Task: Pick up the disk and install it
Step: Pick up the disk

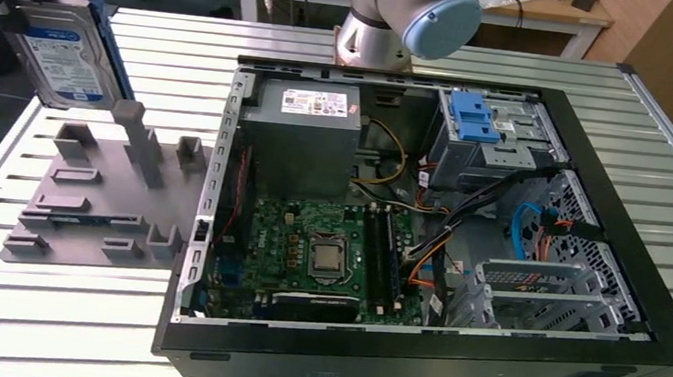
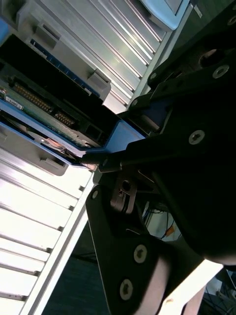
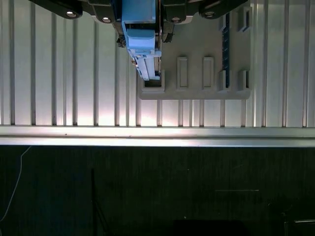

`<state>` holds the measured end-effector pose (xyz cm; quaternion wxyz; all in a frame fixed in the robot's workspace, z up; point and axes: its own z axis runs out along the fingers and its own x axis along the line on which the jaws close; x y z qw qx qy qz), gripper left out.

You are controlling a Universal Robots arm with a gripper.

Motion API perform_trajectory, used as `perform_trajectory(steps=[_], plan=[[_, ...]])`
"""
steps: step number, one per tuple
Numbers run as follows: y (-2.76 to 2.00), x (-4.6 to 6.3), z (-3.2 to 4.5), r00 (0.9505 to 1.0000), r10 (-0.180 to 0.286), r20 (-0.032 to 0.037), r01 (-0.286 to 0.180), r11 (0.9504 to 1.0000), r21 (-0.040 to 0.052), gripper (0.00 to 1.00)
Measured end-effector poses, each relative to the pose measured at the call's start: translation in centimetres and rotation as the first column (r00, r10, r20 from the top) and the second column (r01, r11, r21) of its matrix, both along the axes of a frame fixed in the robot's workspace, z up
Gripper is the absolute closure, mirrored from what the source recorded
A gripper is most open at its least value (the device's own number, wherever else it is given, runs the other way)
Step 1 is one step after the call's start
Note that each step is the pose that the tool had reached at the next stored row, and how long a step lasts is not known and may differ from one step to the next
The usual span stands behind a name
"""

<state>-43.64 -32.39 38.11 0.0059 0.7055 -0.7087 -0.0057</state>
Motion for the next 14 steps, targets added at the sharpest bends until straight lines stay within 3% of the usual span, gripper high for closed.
perform_trajectory(steps=[14], plan=[[0.00,0.0,1.81,1.0000,0.000,0.0000,0.000,1.0000,0.0000,0.64]])
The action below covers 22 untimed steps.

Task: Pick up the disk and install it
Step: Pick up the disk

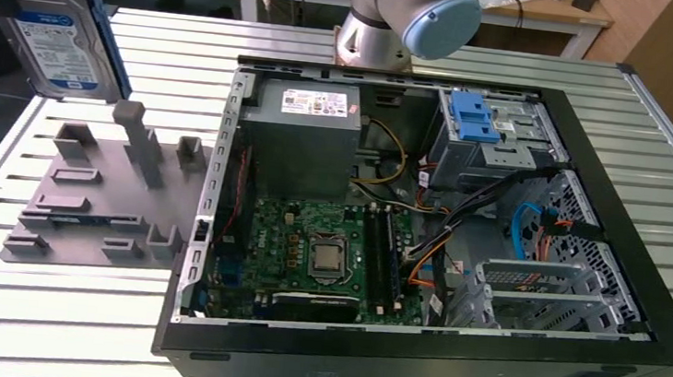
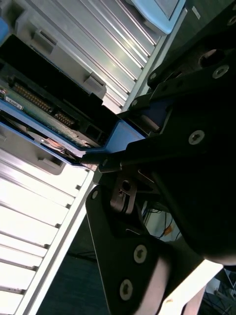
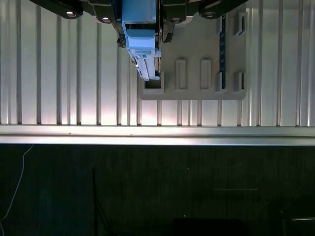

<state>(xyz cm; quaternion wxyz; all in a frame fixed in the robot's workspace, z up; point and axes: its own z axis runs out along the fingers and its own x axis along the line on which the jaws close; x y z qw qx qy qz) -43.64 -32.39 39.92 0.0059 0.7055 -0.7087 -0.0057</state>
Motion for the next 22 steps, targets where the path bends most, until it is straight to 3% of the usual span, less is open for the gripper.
perform_trajectory(steps=[13,22], plan=[[0.00,0.0,0.94,1.0000,0.000,0.0000,0.000,1.0000,0.0000,0.64],[0.00,0.0,1.98,1.0000,0.000,0.0000,0.000,1.0000,0.0000,0.64]])
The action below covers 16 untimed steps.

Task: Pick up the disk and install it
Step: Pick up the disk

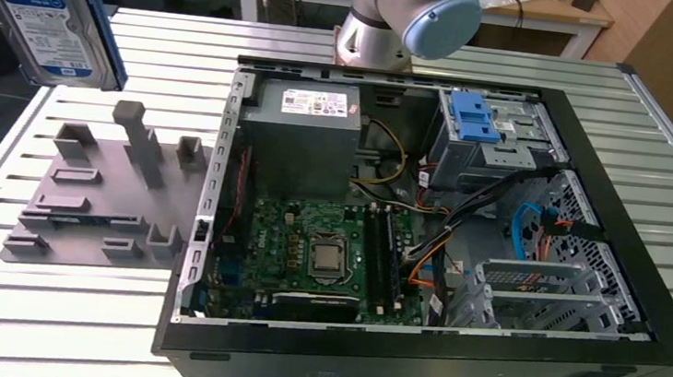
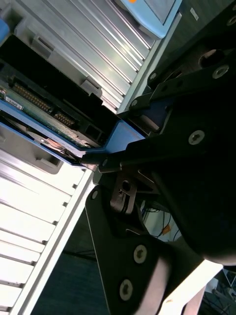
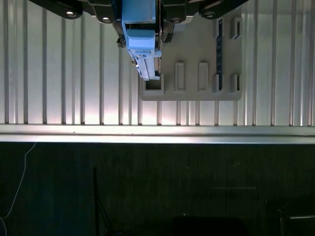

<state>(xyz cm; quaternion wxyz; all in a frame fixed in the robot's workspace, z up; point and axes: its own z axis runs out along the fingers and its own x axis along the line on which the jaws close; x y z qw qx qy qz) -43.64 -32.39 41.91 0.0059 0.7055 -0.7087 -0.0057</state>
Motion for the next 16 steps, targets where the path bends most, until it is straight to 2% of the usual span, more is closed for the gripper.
perform_trajectory(steps=[16], plan=[[0.00,0.0,1.21,1.0000,0.000,0.0001,0.000,1.0000,0.0000,0.64]])
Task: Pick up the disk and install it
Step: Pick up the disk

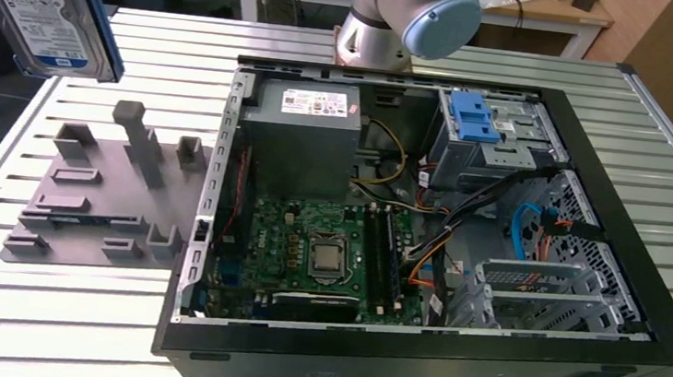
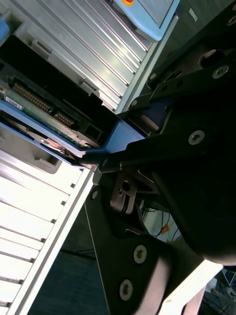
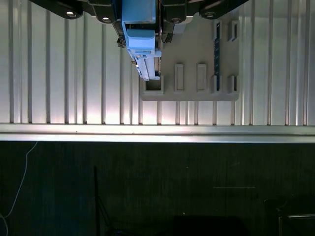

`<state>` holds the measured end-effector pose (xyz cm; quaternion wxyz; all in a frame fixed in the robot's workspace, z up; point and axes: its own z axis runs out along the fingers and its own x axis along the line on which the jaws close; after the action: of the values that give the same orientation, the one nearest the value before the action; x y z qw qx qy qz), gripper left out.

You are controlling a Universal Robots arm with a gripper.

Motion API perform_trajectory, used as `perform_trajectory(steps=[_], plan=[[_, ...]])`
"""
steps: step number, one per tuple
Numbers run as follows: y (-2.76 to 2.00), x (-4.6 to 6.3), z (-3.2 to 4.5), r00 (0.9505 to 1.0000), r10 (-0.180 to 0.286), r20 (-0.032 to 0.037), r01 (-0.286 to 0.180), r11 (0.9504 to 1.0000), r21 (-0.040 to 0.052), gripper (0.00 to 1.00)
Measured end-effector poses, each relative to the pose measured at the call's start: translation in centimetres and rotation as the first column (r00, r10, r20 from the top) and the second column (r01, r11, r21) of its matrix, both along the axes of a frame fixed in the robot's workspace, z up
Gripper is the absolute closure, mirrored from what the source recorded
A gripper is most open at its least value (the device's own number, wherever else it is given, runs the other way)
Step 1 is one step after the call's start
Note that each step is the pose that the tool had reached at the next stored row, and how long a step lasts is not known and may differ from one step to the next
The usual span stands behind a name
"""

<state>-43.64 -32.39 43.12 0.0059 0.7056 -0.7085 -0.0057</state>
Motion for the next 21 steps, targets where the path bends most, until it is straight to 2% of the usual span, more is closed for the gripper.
perform_trajectory(steps=[21], plan=[[0.00,0.00,0.83,1.0000,0.001,0.0000,-0.001,1.0000,0.0000,0.64]])
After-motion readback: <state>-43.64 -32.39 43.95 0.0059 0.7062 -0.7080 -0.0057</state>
